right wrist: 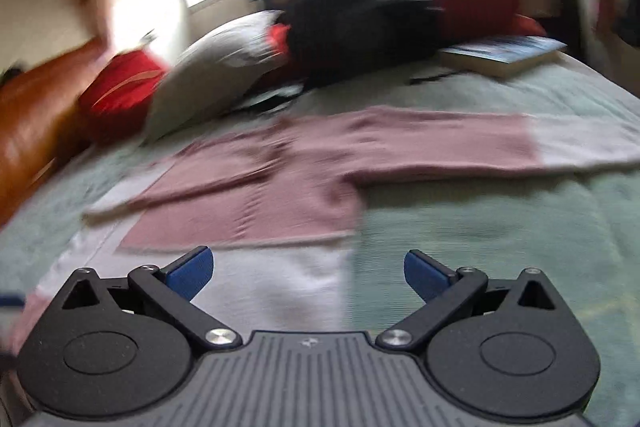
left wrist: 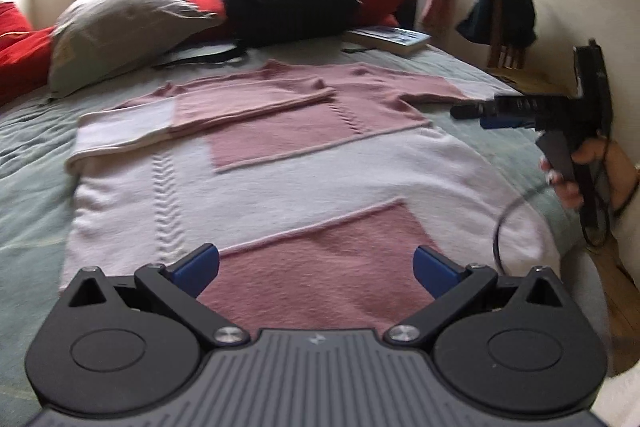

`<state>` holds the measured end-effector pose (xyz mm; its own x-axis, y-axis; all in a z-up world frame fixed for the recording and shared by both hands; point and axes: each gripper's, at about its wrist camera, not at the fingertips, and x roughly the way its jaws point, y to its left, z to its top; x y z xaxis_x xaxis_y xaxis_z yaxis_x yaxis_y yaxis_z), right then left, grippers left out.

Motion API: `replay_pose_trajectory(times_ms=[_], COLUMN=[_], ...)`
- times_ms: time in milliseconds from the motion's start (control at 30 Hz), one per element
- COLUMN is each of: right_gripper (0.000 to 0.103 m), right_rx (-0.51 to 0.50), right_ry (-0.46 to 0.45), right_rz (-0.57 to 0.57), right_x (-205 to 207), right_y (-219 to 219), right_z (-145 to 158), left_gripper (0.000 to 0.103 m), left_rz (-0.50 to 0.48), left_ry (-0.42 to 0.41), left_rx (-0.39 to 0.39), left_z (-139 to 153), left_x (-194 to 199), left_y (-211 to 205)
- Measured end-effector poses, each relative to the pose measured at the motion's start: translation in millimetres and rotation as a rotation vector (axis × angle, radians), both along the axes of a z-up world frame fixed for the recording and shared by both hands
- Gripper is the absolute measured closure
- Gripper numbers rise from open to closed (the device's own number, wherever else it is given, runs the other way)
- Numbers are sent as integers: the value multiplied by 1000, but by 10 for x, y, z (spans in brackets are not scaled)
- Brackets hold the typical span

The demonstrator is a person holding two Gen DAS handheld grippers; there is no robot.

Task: Fold clothes

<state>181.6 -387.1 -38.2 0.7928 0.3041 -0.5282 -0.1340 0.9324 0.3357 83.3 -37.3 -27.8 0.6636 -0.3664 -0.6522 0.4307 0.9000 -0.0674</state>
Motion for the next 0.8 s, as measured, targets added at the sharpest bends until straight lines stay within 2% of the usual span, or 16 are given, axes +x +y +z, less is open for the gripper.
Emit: replay_pose_trajectory(times_ms=[200, 400, 633, 800], right_gripper=[0, 0, 0, 0], right_rx=[182, 342, 442, 440], right_ry=[19, 30, 14, -23], right_rz=[-209, -324, -389, -389], right_x=[90, 351, 750, 943], right_y=[-877, -1519, -1855, -1932], right_z=[-158, -300, -542, -569], left_gripper=[1, 1, 1, 1], left_rz=[-65, -93, -83, -69], left_ry=[11, 24, 58, 78], left_rx=[8, 26, 47, 59], left_z=[-31, -79, -165, -221], left_x=[37, 107, 221, 295], left_y=[-175, -325, -430, -469])
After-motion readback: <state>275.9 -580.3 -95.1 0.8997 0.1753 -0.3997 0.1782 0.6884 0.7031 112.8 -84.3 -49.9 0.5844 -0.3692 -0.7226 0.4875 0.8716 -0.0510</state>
